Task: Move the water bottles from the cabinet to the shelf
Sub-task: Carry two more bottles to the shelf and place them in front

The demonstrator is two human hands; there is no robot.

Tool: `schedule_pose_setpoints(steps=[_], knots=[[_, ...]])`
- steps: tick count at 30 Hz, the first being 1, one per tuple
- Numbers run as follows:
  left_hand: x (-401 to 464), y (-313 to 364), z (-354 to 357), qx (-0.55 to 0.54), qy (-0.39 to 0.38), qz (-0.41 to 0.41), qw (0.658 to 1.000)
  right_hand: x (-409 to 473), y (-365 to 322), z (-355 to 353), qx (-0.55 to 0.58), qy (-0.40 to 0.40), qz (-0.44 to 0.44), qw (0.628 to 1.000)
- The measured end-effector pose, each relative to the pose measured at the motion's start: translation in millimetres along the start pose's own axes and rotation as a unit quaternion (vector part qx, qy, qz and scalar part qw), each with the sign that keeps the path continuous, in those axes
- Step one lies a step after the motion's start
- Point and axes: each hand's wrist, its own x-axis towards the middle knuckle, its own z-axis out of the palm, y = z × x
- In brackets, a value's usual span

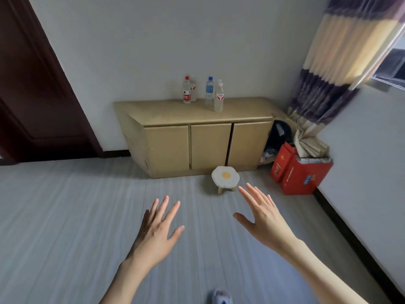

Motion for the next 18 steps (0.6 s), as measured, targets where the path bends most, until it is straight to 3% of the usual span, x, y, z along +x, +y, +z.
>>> schedule_pose_setpoints(steps=[7,18], knots=[[168,-18,-14,-0.005,0.037,-0.035,0.999,175,58,-7,0.024,0.013,-0.005,1.000],[373,-56,-13,-0.026,0.009,-0.081,0.996,402,117,2,0.052,-0.021,0.007,0.998]])
